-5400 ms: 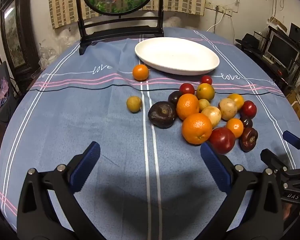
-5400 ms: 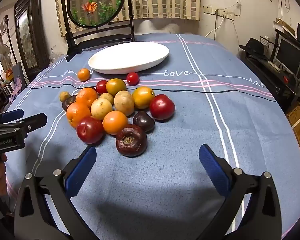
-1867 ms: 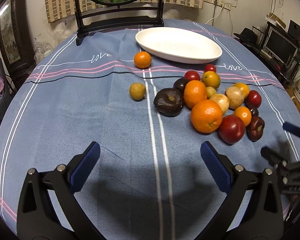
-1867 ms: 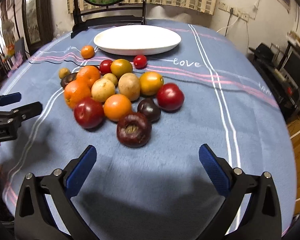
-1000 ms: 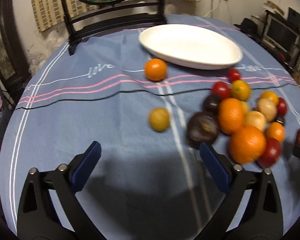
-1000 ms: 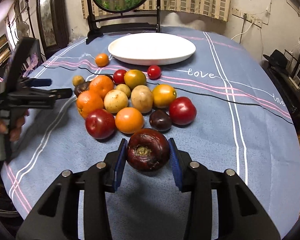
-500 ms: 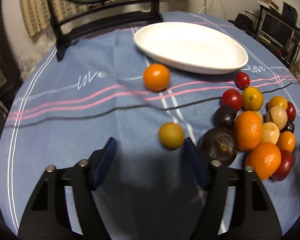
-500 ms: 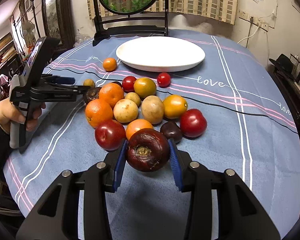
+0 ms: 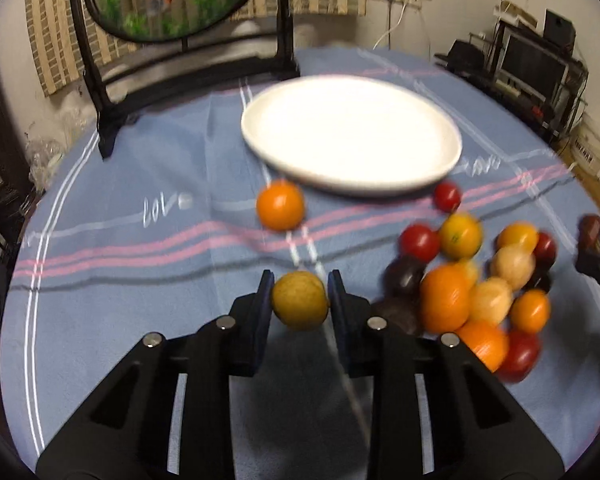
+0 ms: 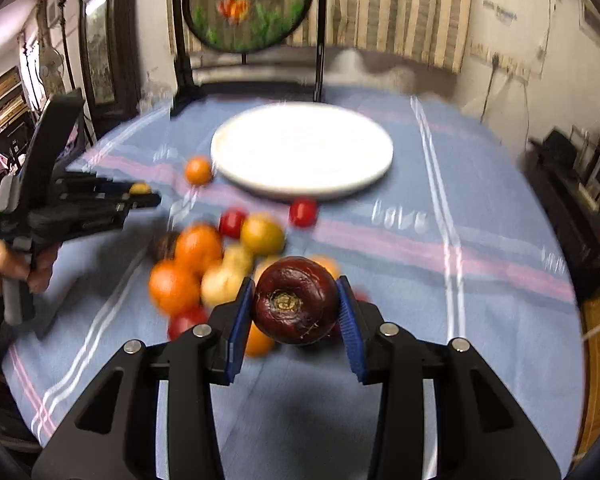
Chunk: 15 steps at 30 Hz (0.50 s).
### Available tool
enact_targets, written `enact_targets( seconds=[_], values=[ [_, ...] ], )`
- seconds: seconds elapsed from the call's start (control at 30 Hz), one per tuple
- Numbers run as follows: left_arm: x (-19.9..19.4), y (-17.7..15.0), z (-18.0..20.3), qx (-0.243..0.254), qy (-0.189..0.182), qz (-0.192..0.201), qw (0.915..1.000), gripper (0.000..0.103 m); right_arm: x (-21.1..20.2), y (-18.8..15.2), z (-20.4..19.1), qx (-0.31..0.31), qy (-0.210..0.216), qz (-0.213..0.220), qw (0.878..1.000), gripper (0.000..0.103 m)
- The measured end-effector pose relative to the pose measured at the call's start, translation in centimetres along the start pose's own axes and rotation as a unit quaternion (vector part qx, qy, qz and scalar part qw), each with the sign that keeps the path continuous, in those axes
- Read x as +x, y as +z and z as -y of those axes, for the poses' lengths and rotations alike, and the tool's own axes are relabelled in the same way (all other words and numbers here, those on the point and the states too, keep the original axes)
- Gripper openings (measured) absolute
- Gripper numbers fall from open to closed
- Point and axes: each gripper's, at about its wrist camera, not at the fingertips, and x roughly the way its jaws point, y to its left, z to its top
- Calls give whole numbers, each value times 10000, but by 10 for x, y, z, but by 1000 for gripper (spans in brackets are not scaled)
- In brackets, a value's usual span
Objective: Organize fruits
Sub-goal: 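Carry both fruits onto the white plate and open both tools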
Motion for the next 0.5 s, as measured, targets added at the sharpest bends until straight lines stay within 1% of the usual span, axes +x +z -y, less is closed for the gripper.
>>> enact_targets(
  seconds=[0.07,0.13,0.17,0.23,0.27,0.33,0.37,0.4,0.43,0.5],
  values=[
    [-3,19,2,-99,-45,110,9999,28,8,23,2,-157,-91,231,9996,41],
    [1,39,6,-193,-33,217,9996,28,22,41,1,-347,-184,313,9987,41],
    [9,53,10,-238,-33,254,9994,28,37,53,1,-442,-207,317,9983,41],
    [23,70,15,-352,-70,234,9991,28,58,67,2,-489,-239,275,9981,41],
    [37,81,19,-404,-142,154,9990,28,75,75,4,-453,-177,170,9987,41],
    [53,90,23,-434,-144,63,9989,28,95,82,9,-397,-179,32,9990,42],
    [64,95,26,-452,-128,24,9989,28,108,86,12,-368,-218,-18,9991,43],
    [70,97,27,-480,-127,11,9988,33,114,87,13,-384,-240,-35,9990,47],
    [75,99,27,-523,-134,5,9985,54,120,88,14,-440,-284,-66,9986,48],
    [80,101,25,-658,-24,88,9978,77,130,89,14,-582,-452,-112,9972,51]
  ],
)
